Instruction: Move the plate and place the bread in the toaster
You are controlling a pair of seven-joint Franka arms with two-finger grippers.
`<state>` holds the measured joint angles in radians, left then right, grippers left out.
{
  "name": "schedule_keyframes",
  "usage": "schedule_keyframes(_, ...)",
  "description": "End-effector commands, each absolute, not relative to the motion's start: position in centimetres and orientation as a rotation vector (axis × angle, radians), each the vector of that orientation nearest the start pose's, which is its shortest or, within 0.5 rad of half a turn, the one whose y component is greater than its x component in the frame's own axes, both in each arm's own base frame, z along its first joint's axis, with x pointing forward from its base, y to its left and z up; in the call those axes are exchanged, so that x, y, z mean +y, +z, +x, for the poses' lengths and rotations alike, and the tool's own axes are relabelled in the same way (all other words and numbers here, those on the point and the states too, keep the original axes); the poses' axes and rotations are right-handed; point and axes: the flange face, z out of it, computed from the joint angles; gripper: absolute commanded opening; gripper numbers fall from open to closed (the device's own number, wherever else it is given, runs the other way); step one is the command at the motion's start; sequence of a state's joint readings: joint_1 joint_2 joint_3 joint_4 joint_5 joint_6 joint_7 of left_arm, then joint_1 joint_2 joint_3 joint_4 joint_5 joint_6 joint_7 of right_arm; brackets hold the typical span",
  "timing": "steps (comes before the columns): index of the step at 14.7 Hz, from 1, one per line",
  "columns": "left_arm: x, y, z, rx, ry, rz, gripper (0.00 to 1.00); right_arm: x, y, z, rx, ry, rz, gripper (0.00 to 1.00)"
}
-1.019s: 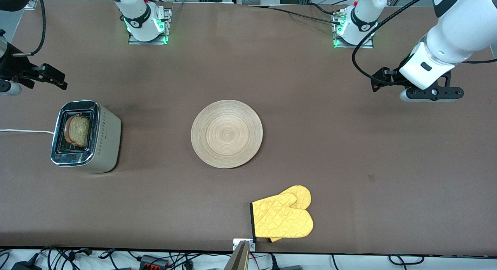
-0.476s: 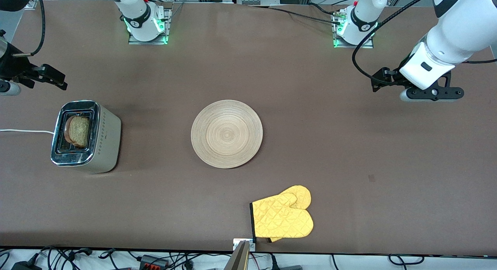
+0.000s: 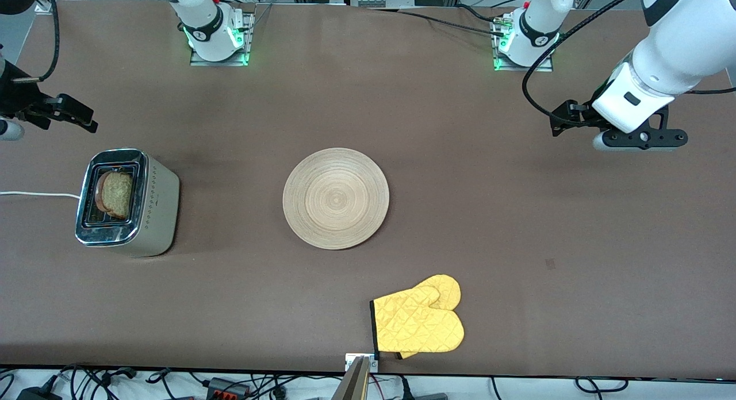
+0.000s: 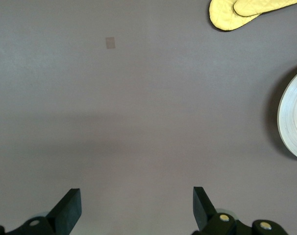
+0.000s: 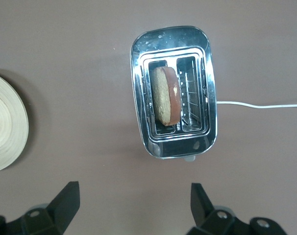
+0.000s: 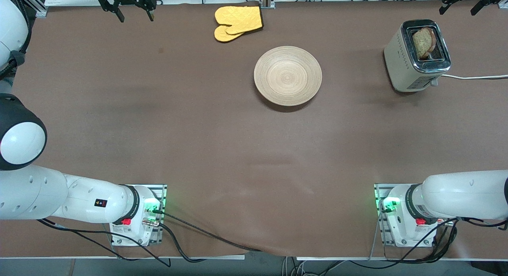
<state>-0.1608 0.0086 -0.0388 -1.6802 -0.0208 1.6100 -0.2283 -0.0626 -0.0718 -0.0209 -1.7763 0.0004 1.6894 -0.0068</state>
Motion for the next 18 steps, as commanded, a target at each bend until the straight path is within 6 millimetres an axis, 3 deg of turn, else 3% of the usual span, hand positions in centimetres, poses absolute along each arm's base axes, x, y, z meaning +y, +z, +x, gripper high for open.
schedule_keyframes(1,-10.9,57.6,54.6,-0.032,0.144,-3.156,1.00,-4.8,58.5,52.8,0.111,0.017,-3.118,1.00)
schedule_keyframes(7,-10.6,57.5,54.7,-0.042,0.152,-3.157,1.00,-3.5,58.5,52.8,0.042,0.029,-3.166,1.00)
schedule_keyframes(10,-10.6,57.3,54.8,-0.042,0.154,-3.155,1.00,-3.8,59.3,52.9,0.060,0.001,-3.159,1.00)
schedule_keyframes(18,-10.6,57.3,54.8,-0.042,0.154,-3.156,1.00,-3.5,58.8,53.1,0.053,0.025,-3.157,1.00)
